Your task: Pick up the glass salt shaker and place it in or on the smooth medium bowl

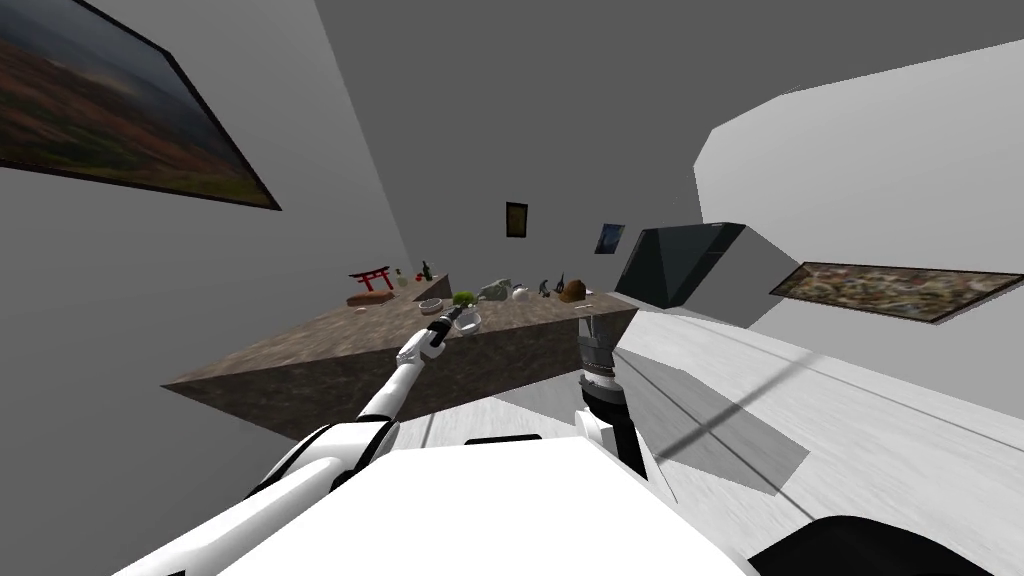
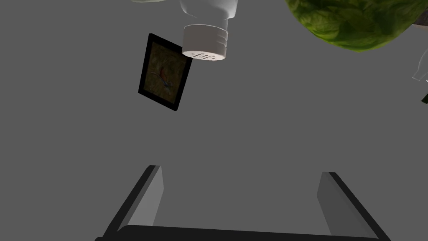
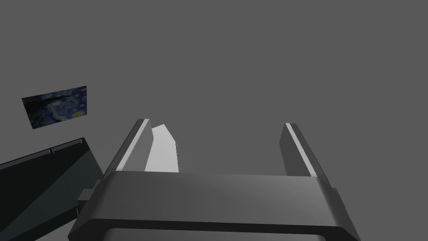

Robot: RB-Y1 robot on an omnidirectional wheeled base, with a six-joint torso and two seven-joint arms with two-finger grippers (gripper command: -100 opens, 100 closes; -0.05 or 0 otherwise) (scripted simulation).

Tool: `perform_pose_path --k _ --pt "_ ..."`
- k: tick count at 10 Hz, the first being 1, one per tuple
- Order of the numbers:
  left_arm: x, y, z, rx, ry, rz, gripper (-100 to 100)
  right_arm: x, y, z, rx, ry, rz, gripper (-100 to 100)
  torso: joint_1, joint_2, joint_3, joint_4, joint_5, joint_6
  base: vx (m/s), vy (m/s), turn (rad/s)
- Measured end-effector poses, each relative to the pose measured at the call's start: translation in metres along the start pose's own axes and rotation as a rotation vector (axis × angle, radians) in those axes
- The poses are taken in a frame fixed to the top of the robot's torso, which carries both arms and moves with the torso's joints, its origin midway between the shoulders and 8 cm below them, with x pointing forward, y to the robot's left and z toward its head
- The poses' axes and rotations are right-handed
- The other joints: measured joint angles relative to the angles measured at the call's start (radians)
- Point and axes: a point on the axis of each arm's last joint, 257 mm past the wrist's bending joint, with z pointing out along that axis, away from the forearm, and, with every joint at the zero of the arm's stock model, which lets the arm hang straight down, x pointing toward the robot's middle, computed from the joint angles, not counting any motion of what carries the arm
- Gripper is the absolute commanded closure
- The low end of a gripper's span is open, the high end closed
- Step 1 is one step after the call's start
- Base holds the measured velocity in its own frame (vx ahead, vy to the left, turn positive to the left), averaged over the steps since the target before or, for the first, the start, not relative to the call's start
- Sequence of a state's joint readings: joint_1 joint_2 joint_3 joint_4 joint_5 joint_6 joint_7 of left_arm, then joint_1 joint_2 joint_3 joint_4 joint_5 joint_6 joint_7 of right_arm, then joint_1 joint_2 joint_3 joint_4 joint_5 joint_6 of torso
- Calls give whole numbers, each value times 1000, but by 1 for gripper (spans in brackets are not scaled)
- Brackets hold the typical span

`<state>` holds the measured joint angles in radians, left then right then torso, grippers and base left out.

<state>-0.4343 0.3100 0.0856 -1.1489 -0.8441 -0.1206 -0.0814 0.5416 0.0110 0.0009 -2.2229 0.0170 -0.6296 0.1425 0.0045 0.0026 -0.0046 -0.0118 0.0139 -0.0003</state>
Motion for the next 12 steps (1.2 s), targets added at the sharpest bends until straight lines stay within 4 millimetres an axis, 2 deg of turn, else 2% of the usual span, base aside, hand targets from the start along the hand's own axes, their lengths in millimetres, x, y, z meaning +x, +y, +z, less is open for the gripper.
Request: perform_pose_path --k 2,4,5,7,9,12 --pt "4 -7 11 5 12 10 -100 0 0 0 0 0 0 0 0 -2 -1 -1 0 0 -13 2 135" --pt "9 -28 24 41 29 6 -100 0 0 0 0 0 0 0 0 -1 0 0 0 0 -31 -4 46" --pt "11 -33 30 43 36 7 -100 0 0 0 0 0 0 0 0 -1 -1 0 0 1 -44 7 232" --pt "16 -59 42 85 53 1 -100 0 0 0 0 0 0 0 0 0 0 0 0 0 -34 -1 86" --pt "15 -68 51 95 64 11 -100 0 0 0 0 0 0 0 0 -2 -1 0 0 0 -18 8 111" --pt "14 -105 67 150 80 9 -100 0 0 0 0 0 0 0 -1 -1 -1 0 0 1 -22 -1 42"
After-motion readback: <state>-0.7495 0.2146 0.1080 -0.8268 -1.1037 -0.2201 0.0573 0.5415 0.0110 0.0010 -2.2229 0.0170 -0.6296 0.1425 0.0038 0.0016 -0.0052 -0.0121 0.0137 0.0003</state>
